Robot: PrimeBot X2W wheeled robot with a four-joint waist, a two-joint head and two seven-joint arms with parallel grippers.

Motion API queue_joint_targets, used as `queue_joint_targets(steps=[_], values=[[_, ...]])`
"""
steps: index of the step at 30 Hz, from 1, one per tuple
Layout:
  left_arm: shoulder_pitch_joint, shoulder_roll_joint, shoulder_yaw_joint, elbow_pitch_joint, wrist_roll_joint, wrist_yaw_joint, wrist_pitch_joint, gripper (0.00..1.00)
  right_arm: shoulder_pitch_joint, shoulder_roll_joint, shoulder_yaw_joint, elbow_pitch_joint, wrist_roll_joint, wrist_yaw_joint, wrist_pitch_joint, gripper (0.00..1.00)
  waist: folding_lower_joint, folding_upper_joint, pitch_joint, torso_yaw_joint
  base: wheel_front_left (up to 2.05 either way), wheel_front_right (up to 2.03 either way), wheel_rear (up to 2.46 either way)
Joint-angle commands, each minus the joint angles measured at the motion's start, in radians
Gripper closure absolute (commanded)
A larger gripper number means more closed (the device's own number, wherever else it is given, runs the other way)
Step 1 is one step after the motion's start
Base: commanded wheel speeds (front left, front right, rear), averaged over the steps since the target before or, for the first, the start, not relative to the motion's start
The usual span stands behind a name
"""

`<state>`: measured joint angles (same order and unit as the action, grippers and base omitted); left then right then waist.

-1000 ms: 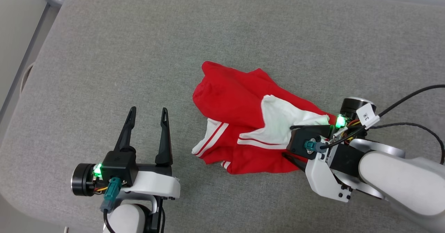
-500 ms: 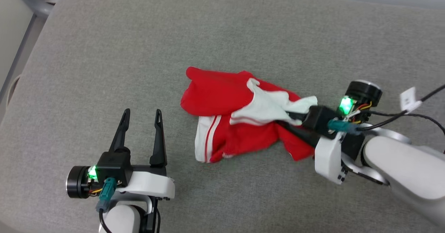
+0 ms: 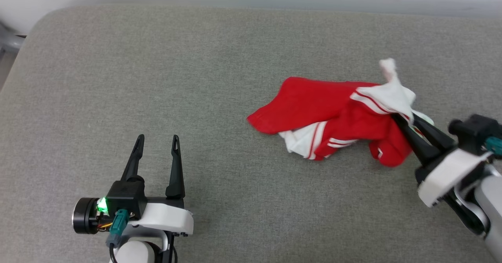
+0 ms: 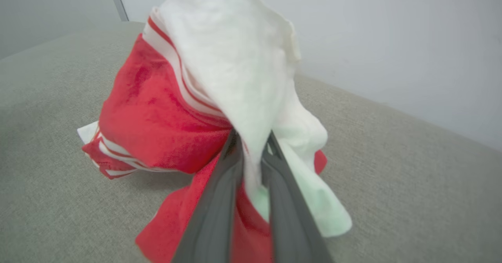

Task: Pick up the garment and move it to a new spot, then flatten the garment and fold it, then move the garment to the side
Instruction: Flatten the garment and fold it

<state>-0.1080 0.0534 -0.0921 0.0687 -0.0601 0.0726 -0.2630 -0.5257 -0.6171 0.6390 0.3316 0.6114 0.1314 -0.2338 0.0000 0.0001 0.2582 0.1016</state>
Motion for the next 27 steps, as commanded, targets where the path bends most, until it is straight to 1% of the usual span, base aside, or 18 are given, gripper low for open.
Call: queue_joint_targets(steps=[1, 3, 8, 10, 13, 16, 17, 18, 19, 23, 27], values=[[0.011, -0.001, 0.001, 0.003, 0.003, -0.002, -0.003, 0.00, 0.040, 0.010, -0.036, 0.014, -0.012, -0.001, -0.008, 1.00, 0.0000, -0.0001, -0.004, -0.008, 0.00, 0.00, 0.00], [0.016, -0.001, 0.000, 0.008, 0.005, -0.008, -0.003, 0.00, 0.092, 0.008, -0.108, 0.044, -0.037, -0.001, -0.015, 1.00, 0.0000, -0.0001, -0.007, -0.014, 0.00, 0.00, 0.00], [0.022, -0.002, -0.005, 0.017, 0.008, -0.014, -0.003, 0.00, 0.215, 0.028, -0.250, 0.112, -0.072, -0.001, -0.022, 1.00, 0.0000, -0.0001, -0.019, -0.023, 0.00, 0.00, 0.00], [0.024, -0.002, -0.007, 0.019, 0.008, -0.017, -0.003, 0.00, 0.251, 0.030, -0.295, 0.144, -0.095, -0.001, -0.021, 1.00, 0.0000, -0.0001, -0.022, -0.024, 0.00, 0.00, 0.00], [0.029, -0.003, -0.008, 0.022, 0.009, -0.019, -0.003, 0.00, 0.295, 0.053, -0.369, 0.191, -0.098, -0.001, -0.016, 1.00, 0.0000, -0.0001, -0.028, -0.025, 0.00, 0.00, 0.00], [0.032, -0.003, -0.009, 0.024, 0.010, -0.021, -0.003, 0.00, 0.322, 0.070, -0.405, 0.228, -0.120, -0.001, -0.015, 1.00, 0.0000, -0.0001, -0.035, -0.026, 0.00, 0.00, 0.00], [0.034, -0.003, -0.009, 0.025, 0.011, -0.021, -0.003, 0.00, 0.325, 0.080, -0.416, 0.229, -0.118, -0.001, -0.018, 0.87, 0.0000, -0.0001, -0.038, -0.026, 0.00, 0.00, 0.00], [0.037, -0.003, -0.008, 0.026, 0.012, -0.021, -0.003, 0.00, 0.328, 0.088, -0.426, 0.226, -0.113, -0.001, -0.020, 0.51, 0.0000, -0.0001, -0.042, -0.027, 0.00, 0.00, 0.00], [0.040, -0.003, -0.008, 0.026, 0.013, -0.022, -0.003, 0.00, 0.329, 0.094, -0.438, 0.215, -0.109, -0.001, -0.022, 0.00, 0.0000, -0.0001, -0.046, -0.029, 0.00, 0.00, 0.00], [0.051, -0.003, -0.006, 0.020, 0.023, -0.021, -0.003, 0.00, 0.339, 0.110, -0.516, 0.139, -0.128, -0.001, -0.030, 0.00, 0.0000, -0.0001, -0.064, -0.034, 0.00, 0.00, 0.00], [0.064, -0.003, -0.005, 0.016, 0.027, -0.024, -0.003, 0.00, 0.355, 0.107, -0.603, -0.022, -0.183, -0.001, -0.032, 0.00, 0.0000, -0.0001, -0.078, -0.037, 0.00, 0.00, 0.00]])
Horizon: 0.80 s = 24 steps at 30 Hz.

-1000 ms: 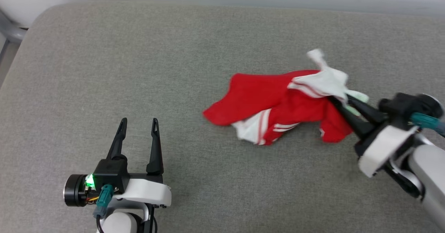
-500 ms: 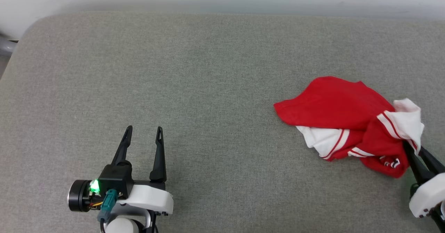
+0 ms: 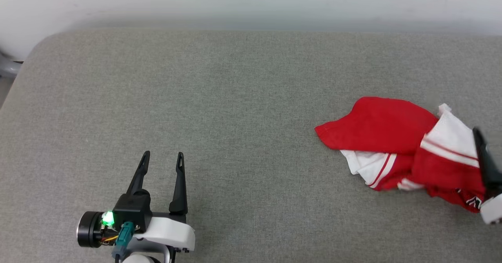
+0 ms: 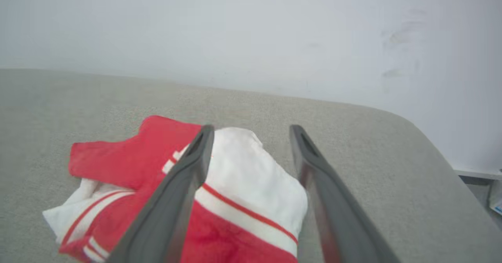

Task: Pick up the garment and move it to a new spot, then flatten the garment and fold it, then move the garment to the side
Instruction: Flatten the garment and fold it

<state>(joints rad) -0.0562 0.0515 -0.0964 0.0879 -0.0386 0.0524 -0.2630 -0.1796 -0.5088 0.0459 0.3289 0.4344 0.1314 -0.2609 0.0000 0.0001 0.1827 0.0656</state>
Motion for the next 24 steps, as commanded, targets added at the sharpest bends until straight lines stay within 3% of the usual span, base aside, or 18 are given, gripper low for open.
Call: queue_joint_targets(steps=[1, 6, 11, 19, 24], values=[[0.013, -0.001, 0.000, -0.004, 0.007, -0.005, -0.003, 0.00, 0.016, 0.003, -0.028, -0.065, -0.020, -0.001, -0.004, 0.00, 0.0000, -0.0001, -0.006, 0.000, 0.00, 0.00, 0.00], [0.016, -0.001, -0.003, -0.009, 0.009, -0.006, -0.003, 0.00, 0.021, -0.017, -0.071, -0.332, -0.085, -0.001, 0.076, 0.00, 0.0000, -0.0001, -0.012, 0.007, 0.00, 0.00, 0.00], [0.008, -0.001, -0.010, -0.012, 0.007, -0.006, -0.003, 0.00, -0.033, -0.075, 0.039, -0.525, -0.087, -0.001, 0.258, 0.00, 0.0000, -0.0001, 0.000, 0.017, 0.00, 0.00, 0.00], [-0.020, -0.002, -0.018, -0.022, 0.008, -0.006, -0.003, 0.00, -0.165, -0.234, 0.329, -0.558, 0.061, -0.001, 0.646, 0.00, 0.0000, -0.0001, 0.028, 0.038, 0.00, 0.00, 0.00], [-0.035, -0.001, -0.026, -0.028, 0.004, -0.001, -0.003, 0.00, -0.222, -0.278, 0.463, -0.515, 0.139, -0.001, 0.804, 0.00, 0.0000, -0.0001, 0.051, 0.051, 0.00, 0.00, 0.00]])
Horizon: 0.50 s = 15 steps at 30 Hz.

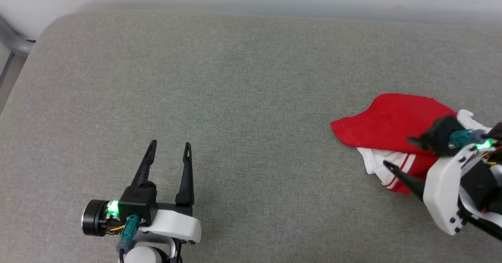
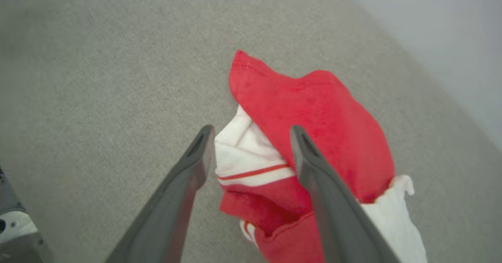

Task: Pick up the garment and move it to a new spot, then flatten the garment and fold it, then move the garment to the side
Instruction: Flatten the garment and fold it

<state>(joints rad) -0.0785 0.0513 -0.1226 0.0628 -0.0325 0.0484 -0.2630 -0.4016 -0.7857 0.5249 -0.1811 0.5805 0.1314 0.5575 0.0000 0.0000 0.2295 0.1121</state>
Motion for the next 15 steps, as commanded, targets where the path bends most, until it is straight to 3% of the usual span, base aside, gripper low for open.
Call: queue_joint_targets(steps=[1, 6, 15], values=[[-0.016, -0.001, -0.003, -0.003, -0.004, 0.005, -0.003, 0.00, -0.015, -0.006, 0.016, 0.010, 0.009, -0.001, 0.010, 0.00, 0.0000, 0.0000, 0.011, 0.008, 0.00, 0.00, 0.00], [-0.034, -0.001, -0.022, -0.003, -0.016, 0.012, -0.003, 0.00, -0.084, -0.014, 0.146, 0.112, 0.074, -0.001, 0.067, 0.00, 0.0000, 0.0000, 0.046, 0.031, 0.00, 0.00, 0.00], [-0.059, -0.001, -0.044, 0.003, -0.023, 0.022, -0.003, 0.00, -0.167, 0.015, 0.344, 0.363, 0.106, -0.001, 0.043, 0.00, 0.0000, 0.0000, 0.097, 0.067, 0.00, 0.00, 0.00]])
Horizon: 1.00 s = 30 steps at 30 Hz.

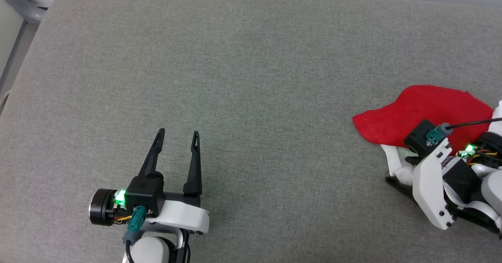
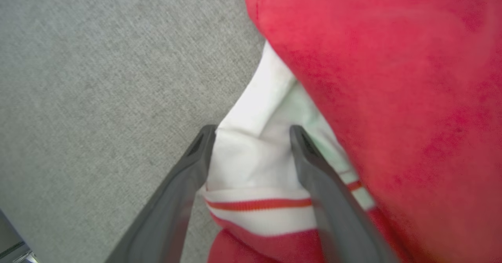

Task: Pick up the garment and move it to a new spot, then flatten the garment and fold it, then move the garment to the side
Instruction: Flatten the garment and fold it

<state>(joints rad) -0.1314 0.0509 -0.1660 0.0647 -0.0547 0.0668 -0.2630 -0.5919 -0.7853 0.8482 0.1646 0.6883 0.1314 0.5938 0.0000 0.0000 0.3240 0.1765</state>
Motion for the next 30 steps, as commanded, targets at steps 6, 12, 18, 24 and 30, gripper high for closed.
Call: queue_joint_targets(steps=[6, 12, 18, 24, 30], values=[[0.006, -0.001, 0.013, 0.008, 0.004, 0.009, -0.003, 0.00, -0.038, 0.033, 0.056, 0.086, 0.023, -0.002, -0.111, 1.00, 0.0000, 0.0000, -0.010, -0.014, 0.00, 0.00, 0.00], [0.009, -0.001, 0.021, 0.008, 0.017, -0.001, -0.003, 0.00, -0.114, 0.048, 0.001, 0.069, 0.043, -0.002, -0.289, 1.00, 0.0000, 0.0000, -0.039, -0.043, 0.00, 0.00, 0.00], [0.016, -0.001, 0.020, 0.007, 0.021, -0.008, -0.003, 0.00, -0.167, 0.058, -0.058, 0.036, 0.049, -0.001, -0.390, 1.00, 0.0000, 0.0000, -0.057, -0.047, 0.00, 0.00, 0.00], [0.024, -0.001, 0.024, 0.006, 0.017, -0.003, -0.003, 0.00, -0.197, 0.110, -0.086, -0.010, 0.026, -0.001, -0.437, 1.00, 0.0000, 0.0000, -0.062, -0.025, 0.00, 0.00, 0.00], [0.020, -0.001, 0.017, 0.003, 0.007, 0.003, -0.003, 0.00, -0.219, 0.228, -0.023, -0.004, -0.011, -0.001, -0.453, 1.00, 0.0000, 0.0000, -0.059, 0.005, 0.00, 0.00, 0.00]])
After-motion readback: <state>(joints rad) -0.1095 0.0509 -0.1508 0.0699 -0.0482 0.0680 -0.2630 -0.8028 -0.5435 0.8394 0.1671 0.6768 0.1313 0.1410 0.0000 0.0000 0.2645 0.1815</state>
